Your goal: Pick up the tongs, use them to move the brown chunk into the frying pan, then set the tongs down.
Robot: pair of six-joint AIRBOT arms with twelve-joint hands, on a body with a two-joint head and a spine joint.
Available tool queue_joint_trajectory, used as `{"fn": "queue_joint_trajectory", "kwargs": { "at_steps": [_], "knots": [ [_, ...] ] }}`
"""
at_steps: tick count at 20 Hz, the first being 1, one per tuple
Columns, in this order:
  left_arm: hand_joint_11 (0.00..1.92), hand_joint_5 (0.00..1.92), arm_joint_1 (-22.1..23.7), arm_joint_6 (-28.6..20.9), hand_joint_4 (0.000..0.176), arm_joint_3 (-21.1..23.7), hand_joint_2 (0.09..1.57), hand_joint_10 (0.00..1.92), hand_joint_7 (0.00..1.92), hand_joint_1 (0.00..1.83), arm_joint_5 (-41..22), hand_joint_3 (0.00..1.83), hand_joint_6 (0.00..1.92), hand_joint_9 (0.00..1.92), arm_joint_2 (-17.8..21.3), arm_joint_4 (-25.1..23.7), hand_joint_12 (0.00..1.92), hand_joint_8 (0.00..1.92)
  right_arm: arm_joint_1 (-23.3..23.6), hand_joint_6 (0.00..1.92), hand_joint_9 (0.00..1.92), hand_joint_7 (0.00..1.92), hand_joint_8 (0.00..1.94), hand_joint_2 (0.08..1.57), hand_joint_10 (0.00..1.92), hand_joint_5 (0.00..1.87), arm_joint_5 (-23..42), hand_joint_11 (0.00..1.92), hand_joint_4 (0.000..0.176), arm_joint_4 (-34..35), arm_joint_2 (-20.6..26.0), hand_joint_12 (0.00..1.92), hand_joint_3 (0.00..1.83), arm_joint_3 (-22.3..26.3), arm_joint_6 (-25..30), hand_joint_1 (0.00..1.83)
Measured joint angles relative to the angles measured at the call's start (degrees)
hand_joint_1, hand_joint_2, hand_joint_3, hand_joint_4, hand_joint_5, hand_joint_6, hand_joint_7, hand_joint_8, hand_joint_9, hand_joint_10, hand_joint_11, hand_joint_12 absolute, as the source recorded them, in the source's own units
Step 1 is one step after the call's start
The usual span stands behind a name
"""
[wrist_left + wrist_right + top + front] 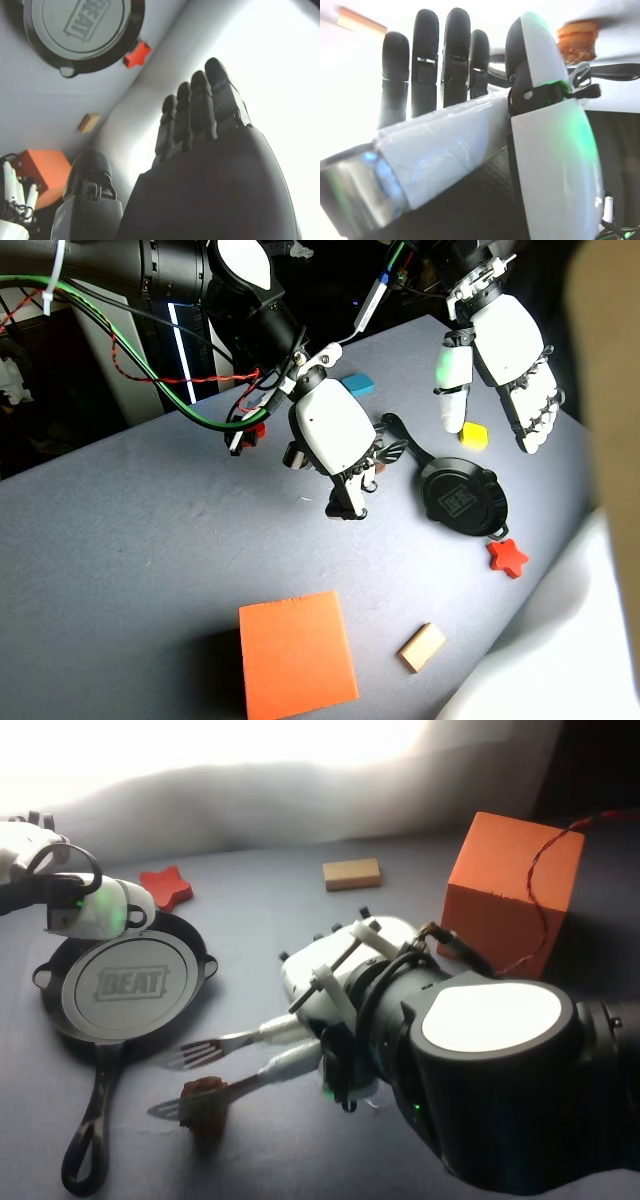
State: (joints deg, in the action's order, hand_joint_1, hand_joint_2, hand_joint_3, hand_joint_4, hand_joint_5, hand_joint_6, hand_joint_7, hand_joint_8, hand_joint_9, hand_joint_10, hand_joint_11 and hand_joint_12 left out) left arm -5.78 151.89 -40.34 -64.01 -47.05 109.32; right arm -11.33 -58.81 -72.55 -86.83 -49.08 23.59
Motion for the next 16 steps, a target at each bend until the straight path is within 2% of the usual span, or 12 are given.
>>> {"fn": "queue_joint_trajectory", "kwargs": {
  "at_steps": [2, 9, 16],
  "knots": [
    [0.0, 0.09, 0.31, -0.04, 0.0, -0.37, 1.25, 0.01, 0.12, 0.02, -0.02, 0.0, 0.01, 0.11, 0.0, -0.07, 0.38, 0.0, -0.26, 0.22, 0.75, 0.97, 0.0, 1.18, 0.51, 0.83, 0.33, 0.35, 0.0, 0.02, -0.11, 1.47, 0.0, 0.0, 0.07, 1.11],
    [0.0, 0.08, 0.55, -0.09, 0.0, -0.11, 1.25, 0.01, 0.1, 0.0, -1.68, 0.0, 0.0, 0.09, 0.0, -0.15, 0.33, 0.01, -1.68, 0.2, 0.74, 0.96, 0.0, 1.17, 0.5, 0.82, 0.48, 0.36, 0.0, -1.68, 0.0, 1.46, 0.0, 0.0, -0.24, 1.12],
    [0.0, 0.09, 0.55, -0.09, 0.0, 0.07, 1.25, 0.0, 0.1, 0.0, -1.66, 0.0, 0.0, 0.09, 0.0, 0.0, 0.36, 0.0, -2.19, 0.2, 0.75, 0.97, 0.0, 1.17, 0.5, 0.83, 0.9, 0.36, 0.0, -2.08, 0.7, 1.45, 0.0, -0.02, -1.49, 1.1]
  ]
}}
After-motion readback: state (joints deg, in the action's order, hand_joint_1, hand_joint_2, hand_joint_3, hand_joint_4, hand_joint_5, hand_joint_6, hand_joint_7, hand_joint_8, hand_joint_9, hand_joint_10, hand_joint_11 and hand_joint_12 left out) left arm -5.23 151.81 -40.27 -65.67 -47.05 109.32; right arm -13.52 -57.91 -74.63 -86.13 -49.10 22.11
